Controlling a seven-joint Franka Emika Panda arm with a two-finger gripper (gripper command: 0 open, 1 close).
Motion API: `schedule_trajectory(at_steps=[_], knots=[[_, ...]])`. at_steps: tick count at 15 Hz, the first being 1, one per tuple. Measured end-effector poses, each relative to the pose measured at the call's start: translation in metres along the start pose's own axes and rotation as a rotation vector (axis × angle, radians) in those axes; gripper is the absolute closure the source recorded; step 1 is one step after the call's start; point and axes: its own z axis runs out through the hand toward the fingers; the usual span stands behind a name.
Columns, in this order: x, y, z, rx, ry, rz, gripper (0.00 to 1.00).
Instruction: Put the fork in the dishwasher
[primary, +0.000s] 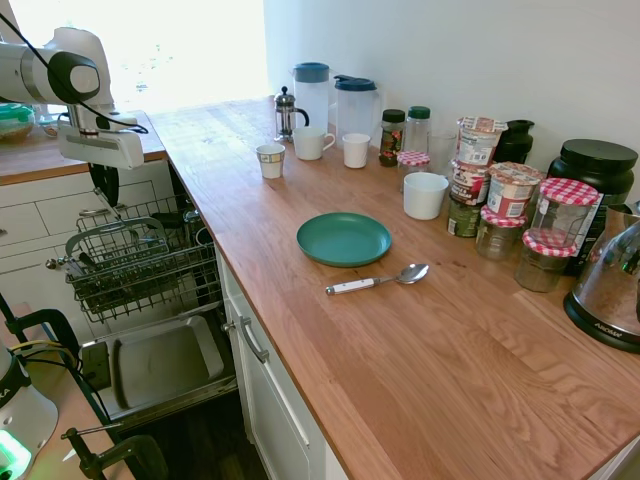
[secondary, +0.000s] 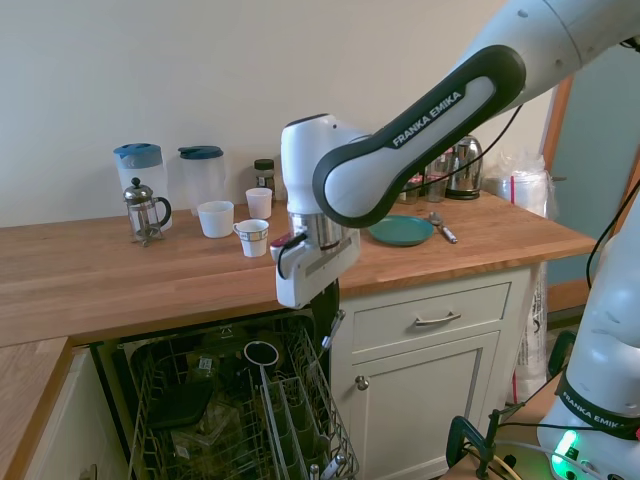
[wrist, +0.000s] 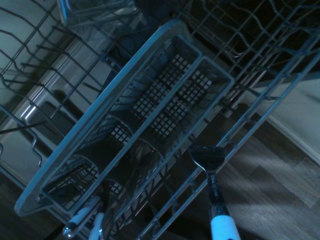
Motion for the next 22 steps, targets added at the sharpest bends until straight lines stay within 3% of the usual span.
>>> schedule_trajectory(at_steps=[6,19,20,22], knots=[[-0.003,-0.034,0.021,-0.033,-0.016,-0.030,1.00],[0.016,-0.061,0.084,-0.111,-0.080,0.011,1.00],[0.019,-0.063,0.089,-0.118,-0.081,0.018,0.00],[0.024,-0.067,0.096,-0.128,-0.080,0.030,0.00]])
